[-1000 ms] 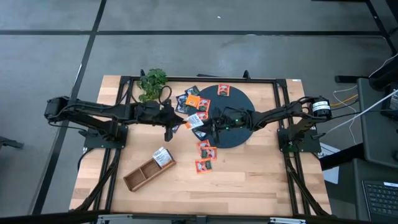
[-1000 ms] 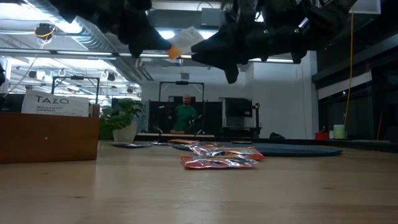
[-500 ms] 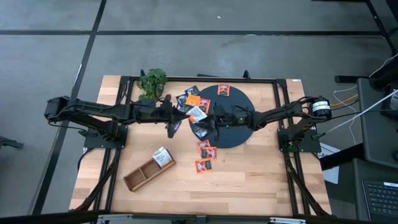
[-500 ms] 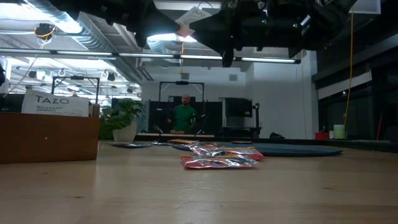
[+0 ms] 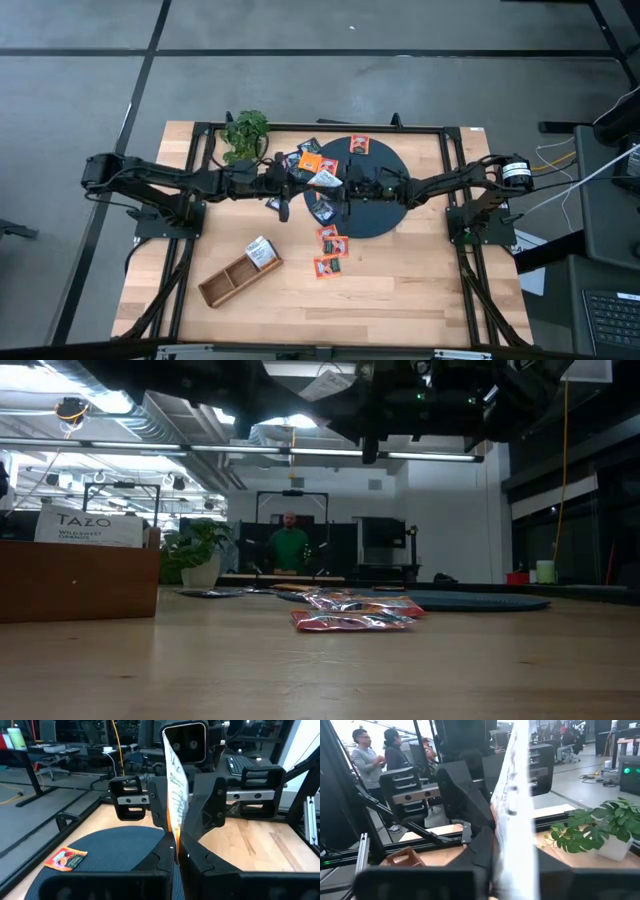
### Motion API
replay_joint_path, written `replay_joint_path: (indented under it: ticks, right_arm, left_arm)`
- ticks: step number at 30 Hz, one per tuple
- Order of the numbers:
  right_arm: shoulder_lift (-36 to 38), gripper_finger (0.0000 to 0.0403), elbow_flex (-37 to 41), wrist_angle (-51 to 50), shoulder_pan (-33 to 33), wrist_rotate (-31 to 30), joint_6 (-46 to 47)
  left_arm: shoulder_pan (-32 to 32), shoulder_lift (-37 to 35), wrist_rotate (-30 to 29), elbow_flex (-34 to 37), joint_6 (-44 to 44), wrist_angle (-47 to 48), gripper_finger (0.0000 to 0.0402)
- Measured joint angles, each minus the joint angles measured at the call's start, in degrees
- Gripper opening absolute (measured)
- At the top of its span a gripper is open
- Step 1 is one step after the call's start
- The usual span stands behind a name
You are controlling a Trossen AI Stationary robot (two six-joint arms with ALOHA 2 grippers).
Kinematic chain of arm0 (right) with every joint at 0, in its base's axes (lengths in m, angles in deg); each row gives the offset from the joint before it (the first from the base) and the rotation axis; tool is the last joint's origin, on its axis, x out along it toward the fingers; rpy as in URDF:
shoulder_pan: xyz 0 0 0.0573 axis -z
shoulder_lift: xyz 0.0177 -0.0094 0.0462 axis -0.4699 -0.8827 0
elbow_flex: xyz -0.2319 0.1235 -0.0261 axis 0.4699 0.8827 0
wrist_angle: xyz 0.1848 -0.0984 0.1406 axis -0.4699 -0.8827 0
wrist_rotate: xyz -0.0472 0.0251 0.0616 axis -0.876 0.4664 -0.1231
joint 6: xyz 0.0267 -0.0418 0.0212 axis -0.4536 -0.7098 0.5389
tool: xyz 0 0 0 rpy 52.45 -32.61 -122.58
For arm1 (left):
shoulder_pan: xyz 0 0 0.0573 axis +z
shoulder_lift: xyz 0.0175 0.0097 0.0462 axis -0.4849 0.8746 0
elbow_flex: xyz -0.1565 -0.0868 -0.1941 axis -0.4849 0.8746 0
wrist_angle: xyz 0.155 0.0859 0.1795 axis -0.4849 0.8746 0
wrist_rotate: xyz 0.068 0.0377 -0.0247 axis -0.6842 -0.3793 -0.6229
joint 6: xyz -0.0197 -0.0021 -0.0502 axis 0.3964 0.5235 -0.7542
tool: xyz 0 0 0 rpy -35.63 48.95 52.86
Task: Pick & Place Tea
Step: Put the white tea bag into the right section of the wooden organizer
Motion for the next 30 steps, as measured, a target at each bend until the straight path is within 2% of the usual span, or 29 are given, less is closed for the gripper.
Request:
replay_joint_path:
  ticks: [3, 8, 12, 19, 27, 30]
  right_arm:
    - [0.00, 0.0016, -0.03, 0.02, 0.04, 0.15, -0.13]
    - [0.03, 0.0030, -0.32, -0.93, 0.04, -0.19, 0.13]
    - [0.04, 0.0015, -0.29, -2.09, 0.02, 0.01, 0.09]
    - [0.04, 0.0018, -0.14, -6.24, 0.04, 0.42, 1.06]
    - [0.00, 0.0016, -0.05, -11.26, 0.02, 2.41, 2.22]
    - [0.00, 0.0016, -0.05, -13.70, 0.02, 3.23, 3.32]
  left_arm:
    - [0.00, -0.48, 0.00, 0.00, 0.61, 0.25, 0.0012]
    - [0.00, -1.27, 0.28, 0.00, 1.05, 0.81, 0.0021]
    - [0.00, -1.31, 0.58, 0.00, 1.67, 2.62, 0.0022]
    - [0.00, -2.31, 0.21, 0.00, 0.57, 8.10, 0.0028]
    - [0.15, -7.64, 0.07, 0.00, -0.79, 13.89, 0.0056]
    - [1.38, -8.61, 3.18, -0.27, -4.10, 14.73, 0.0060]
